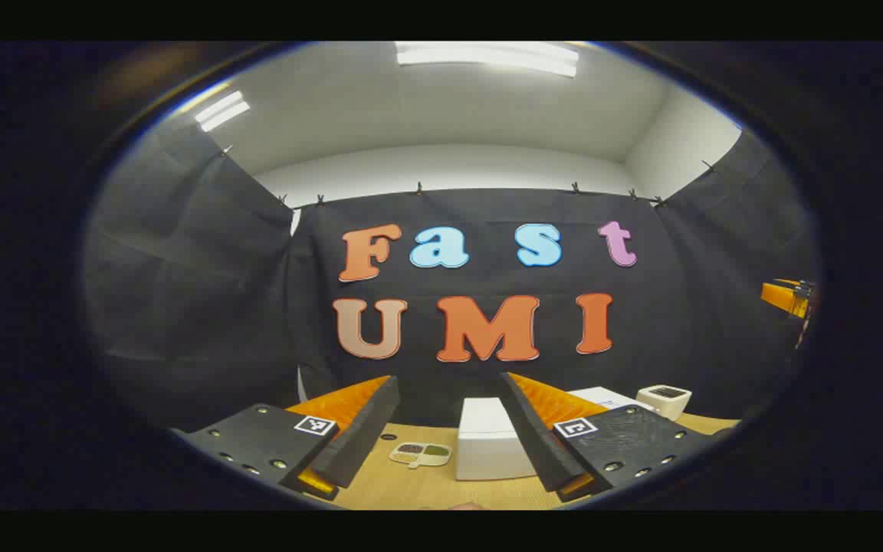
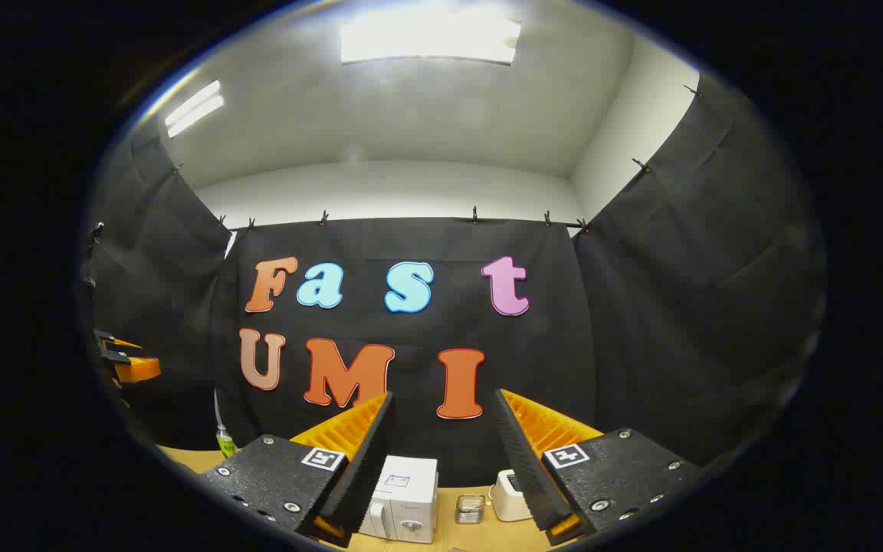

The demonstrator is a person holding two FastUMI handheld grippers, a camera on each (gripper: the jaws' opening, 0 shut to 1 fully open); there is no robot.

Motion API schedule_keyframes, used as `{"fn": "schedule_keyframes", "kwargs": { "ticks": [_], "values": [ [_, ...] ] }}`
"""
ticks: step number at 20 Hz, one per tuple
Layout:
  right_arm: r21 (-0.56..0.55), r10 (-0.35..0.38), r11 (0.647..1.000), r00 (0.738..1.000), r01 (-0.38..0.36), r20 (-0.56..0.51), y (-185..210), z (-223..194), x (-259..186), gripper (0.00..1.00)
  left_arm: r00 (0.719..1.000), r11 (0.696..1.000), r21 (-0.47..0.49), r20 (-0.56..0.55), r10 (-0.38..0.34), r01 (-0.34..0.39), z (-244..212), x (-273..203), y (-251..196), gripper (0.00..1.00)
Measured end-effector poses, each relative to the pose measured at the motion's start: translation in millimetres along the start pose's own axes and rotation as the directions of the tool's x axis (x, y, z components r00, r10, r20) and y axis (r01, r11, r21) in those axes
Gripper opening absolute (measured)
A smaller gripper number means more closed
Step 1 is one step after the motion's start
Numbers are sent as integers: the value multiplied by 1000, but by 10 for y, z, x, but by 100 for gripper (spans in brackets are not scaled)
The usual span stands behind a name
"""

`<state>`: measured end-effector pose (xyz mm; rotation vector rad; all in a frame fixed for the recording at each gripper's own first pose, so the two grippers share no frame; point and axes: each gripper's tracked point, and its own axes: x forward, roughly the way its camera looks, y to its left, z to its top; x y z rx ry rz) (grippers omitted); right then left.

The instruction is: Open the microwave oven with the left hand, put the food in, and close the microwave oven.

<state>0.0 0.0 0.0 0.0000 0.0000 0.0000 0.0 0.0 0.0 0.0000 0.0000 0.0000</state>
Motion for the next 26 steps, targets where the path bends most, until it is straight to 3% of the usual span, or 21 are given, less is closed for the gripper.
{"fn": "schedule_keyframes", "kwargs": {
  "ticks": [6, 12, 15, 21, 26],
  "values": [
    [11, 34, 999, 999, -34, 2, 125, -28, 71, 80, 1000, 1000, -3, -9, -9, 9, -60, 31, -98, 90],
    [2, 74, 997, 997, -74, 9, 269, -52, 99, 82, 998, 997, -31, -18, -66, 65, -124, 106, -387, 90],
    [-17, 67, 998, 998, -66, 11, 191, -74, 106, 91, 998, 998, -21, -7, -59, 58, -98, 116, -435, 89],
    [-13, 57, 998, 998, -58, -16, 5, -247, 53, 93, 994, 993, -50, -7, -109, 108, -232, 143, -749, 90],
    [-60, 33, 997, 997, -37, -70, -206, -610, -80, 93, 984, 983, -47, -21, -180, 178, -545, 156, -1270, 84]
  ]
}}
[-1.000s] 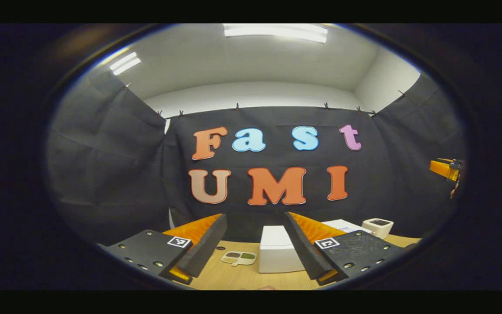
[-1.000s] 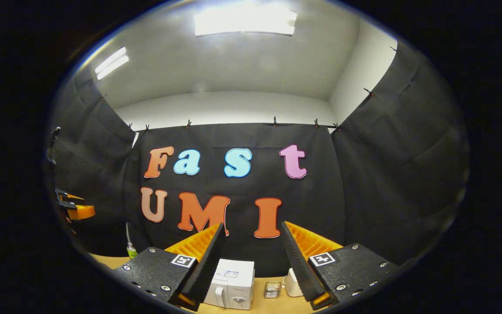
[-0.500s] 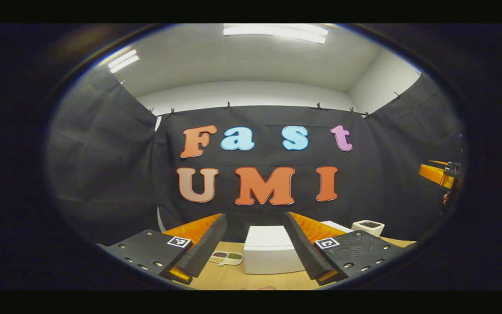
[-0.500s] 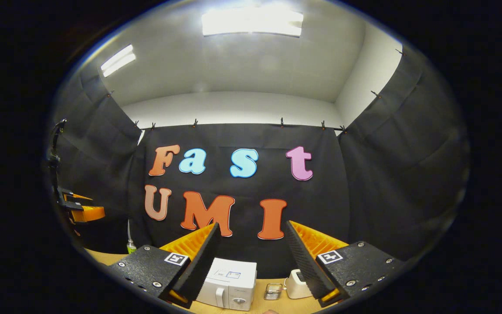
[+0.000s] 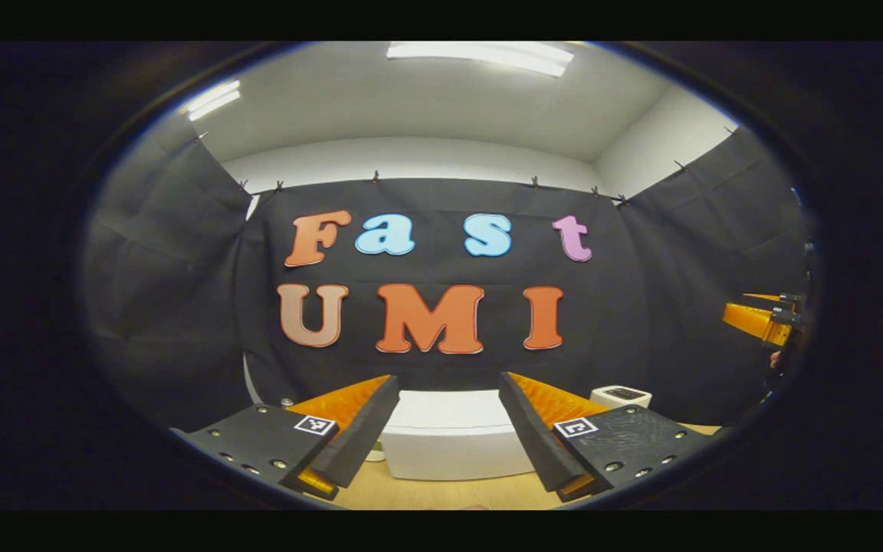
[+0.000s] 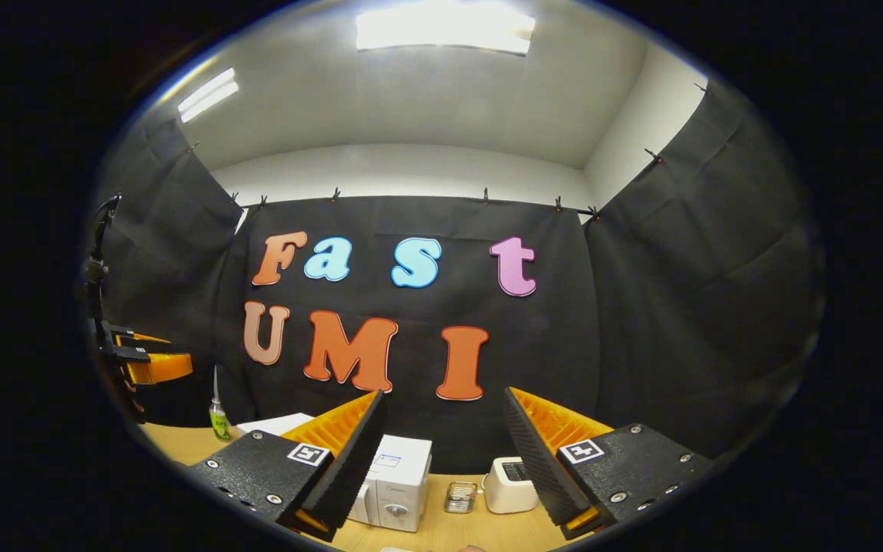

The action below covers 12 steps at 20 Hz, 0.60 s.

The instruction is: Open the microwave oven with the left hand, put the food in, and close the microwave oven.

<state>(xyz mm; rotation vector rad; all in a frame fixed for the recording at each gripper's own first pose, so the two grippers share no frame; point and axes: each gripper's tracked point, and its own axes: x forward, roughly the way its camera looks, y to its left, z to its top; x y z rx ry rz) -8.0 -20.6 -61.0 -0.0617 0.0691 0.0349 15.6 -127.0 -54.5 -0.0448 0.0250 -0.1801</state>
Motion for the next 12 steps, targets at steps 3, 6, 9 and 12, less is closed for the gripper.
{"fn": "schedule_keyframes", "kwargs": {
  "ticks": [3, 6, 9, 12],
  "values": [
    [-12, -41, 999, 999, 40, -35, -178, -262, -79, 93, 999, 999, -18, 5, -47, 48, -202, 51, -307, 87],
    [-3, -76, 997, 995, 76, -72, -339, -532, -174, 94, 996, 994, -62, -3, -89, 88, -440, 112, -590, 87],
    [17, -74, 997, 993, 75, -88, -430, -819, -285, 94, 992, 986, -119, -23, -123, 119, -723, 212, -815, 87],
    [41, -85, 995, 984, 92, -155, -545, -1250, -379, 94, 987, 982, -124, -50, -153, 145, -1063, 338, -1067, 88]
  ]
}}
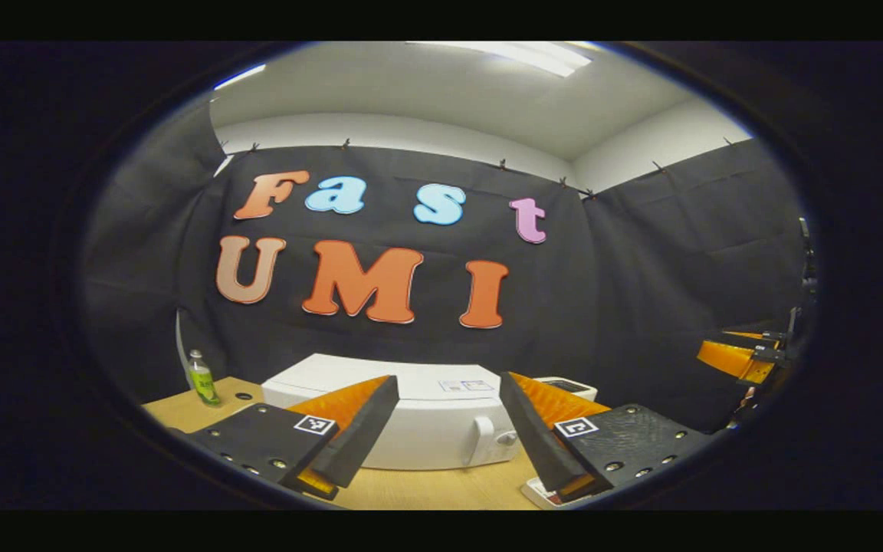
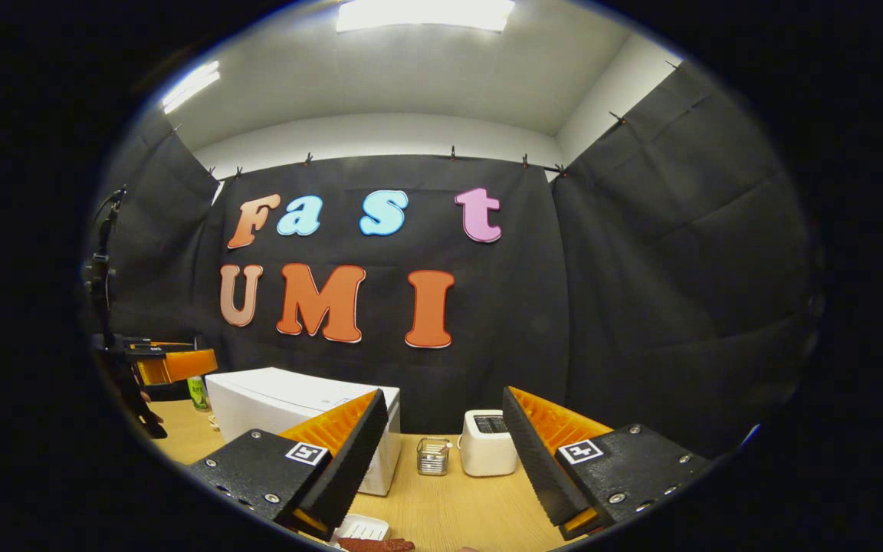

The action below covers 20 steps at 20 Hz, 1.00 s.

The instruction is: Open the microwave oven with the left hand, put the food in, and close the microwave oven.

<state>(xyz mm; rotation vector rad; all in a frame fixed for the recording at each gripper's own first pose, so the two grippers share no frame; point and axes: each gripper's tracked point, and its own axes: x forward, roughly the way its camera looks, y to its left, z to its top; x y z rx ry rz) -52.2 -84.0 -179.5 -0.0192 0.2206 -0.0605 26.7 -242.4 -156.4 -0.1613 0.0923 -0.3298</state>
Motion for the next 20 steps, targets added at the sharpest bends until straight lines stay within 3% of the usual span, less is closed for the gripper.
{"fn": "schedule_keyframes", "kwargs": {
  "ticks": [5, 8, 11, 16, 20],
  "values": [
    [31, 9, 999, 992, -5, -125, -158, -610, -23, 94, 996, 1000, 3, -89, -23, 24, -686, 267, -318, 87],
    [60, 12, 998, 989, -3, -150, -205, -811, -66, 94, 992, 1000, 22, -123, -10, 13, -1017, 465, -380, 88],
    [64, 17, 998, 989, -8, -149, -206, -966, -86, 94, 976, 999, -16, -215, -43, 41, -1521, 627, -558, 88],
    [53, 10, 999, 982, 0, -187, -219, -1291, -87, 94, 965, 1000, 17, -260, 19, -14, -1958, 912, -476, 78],
    [45, 10, 999, 975, 0, -223, -243, -1511, -81, 94, 957, 998, 33, -287, 54, -47, -2213, 1109, -449, 60]
  ]
}}
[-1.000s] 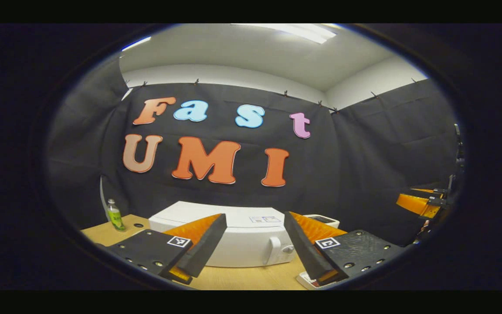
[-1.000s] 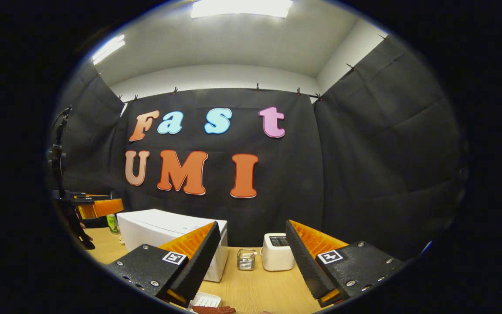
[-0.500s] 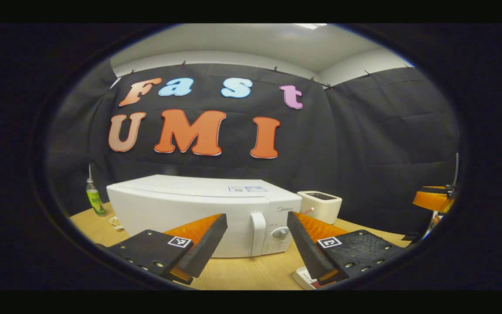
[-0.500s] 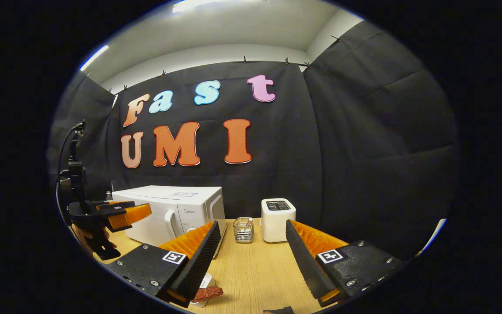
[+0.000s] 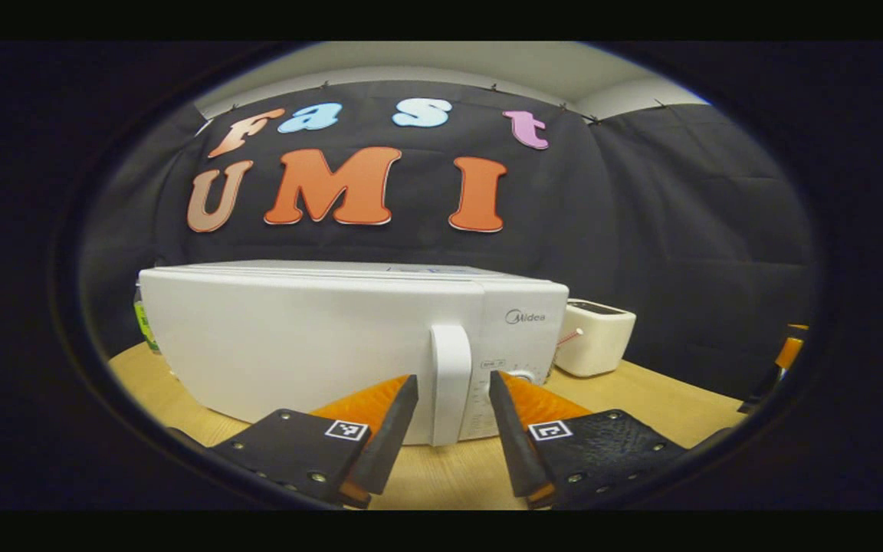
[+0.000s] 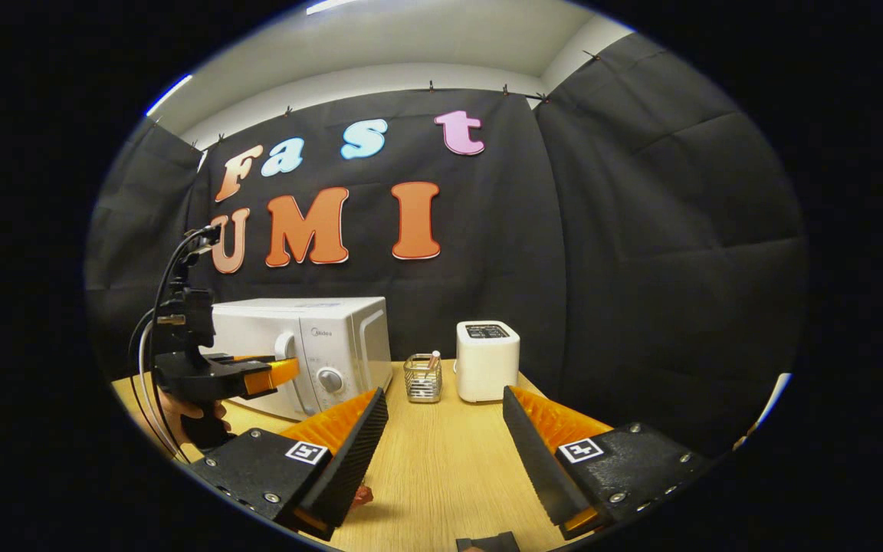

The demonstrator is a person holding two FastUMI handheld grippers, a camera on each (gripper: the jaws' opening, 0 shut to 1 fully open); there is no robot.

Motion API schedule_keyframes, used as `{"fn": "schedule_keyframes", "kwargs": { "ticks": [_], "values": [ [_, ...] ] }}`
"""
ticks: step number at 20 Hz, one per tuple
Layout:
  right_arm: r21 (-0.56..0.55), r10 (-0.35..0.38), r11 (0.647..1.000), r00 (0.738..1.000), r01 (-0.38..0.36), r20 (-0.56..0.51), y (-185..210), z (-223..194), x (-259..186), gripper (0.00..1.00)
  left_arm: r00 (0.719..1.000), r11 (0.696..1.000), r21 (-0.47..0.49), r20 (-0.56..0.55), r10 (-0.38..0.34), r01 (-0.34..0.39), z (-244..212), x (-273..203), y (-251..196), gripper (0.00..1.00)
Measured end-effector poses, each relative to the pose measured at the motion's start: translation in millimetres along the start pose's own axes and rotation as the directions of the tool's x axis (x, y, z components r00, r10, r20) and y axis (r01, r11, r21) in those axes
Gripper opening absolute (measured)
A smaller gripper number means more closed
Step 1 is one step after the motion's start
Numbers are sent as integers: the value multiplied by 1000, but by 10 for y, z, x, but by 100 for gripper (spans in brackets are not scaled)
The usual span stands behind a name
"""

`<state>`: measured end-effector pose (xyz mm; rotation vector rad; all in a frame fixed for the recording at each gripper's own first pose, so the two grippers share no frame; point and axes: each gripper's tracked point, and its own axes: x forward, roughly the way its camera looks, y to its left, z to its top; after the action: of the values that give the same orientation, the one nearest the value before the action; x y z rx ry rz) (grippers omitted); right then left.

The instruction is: Open the microwave oven with the left hand, put the food in, and close the microwave oven.

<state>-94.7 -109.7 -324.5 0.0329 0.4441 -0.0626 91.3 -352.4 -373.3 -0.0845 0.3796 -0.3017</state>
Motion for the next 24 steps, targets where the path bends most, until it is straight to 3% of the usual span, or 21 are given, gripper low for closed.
{"fn": "schedule_keyframes", "kwargs": {
  "ticks": [2, 4, 6, 8, 9, 15, 19, 24],
  "values": [
    [3, -8, 1000, 1000, 8, -16, -49, -82, 26, 94, 1000, 1000, 5, -7, 13, -13, -63, 120, -4, 57],
    [13, -12, 1000, 999, 13, -30, -76, -152, 62, 94, 999, 999, 17, -9, 48, -48, -124, 161, 33, 45],
    [24, -18, 1000, 999, 19, -42, -111, -223, 100, 94, 998, 997, 36, 19, 60, -61, -116, 149, 13, 25],
    [37, -23, 999, 998, 25, -57, -133, -285, 124, 94, 997, 997, 43, 34, 63, -64, -113, 169, -8, 27],
    [44, -24, 999, 998, 27, -65, -134, -305, 136, 94, 997, 997, 35, 35, 63, -64, -109, 162, -12, 19],
    [68, -29, 997, 996, 35, -82, -127, -373, 111, 94, 998, 998, -8, 22, 66, -65, -123, 119, -18, 8],
    [69, -35, 997, 995, 41, -89, -124, -397, 61, 93, 996, 997, -13, 26, 81, -81, -138, 0, -18, 7],
    [79, -20, 996, 994, 29, -112, -32, -453, 23, 93, 999, 1000, -14, 29, 26, -26, -180, -452, -25, 7]
  ]
}}
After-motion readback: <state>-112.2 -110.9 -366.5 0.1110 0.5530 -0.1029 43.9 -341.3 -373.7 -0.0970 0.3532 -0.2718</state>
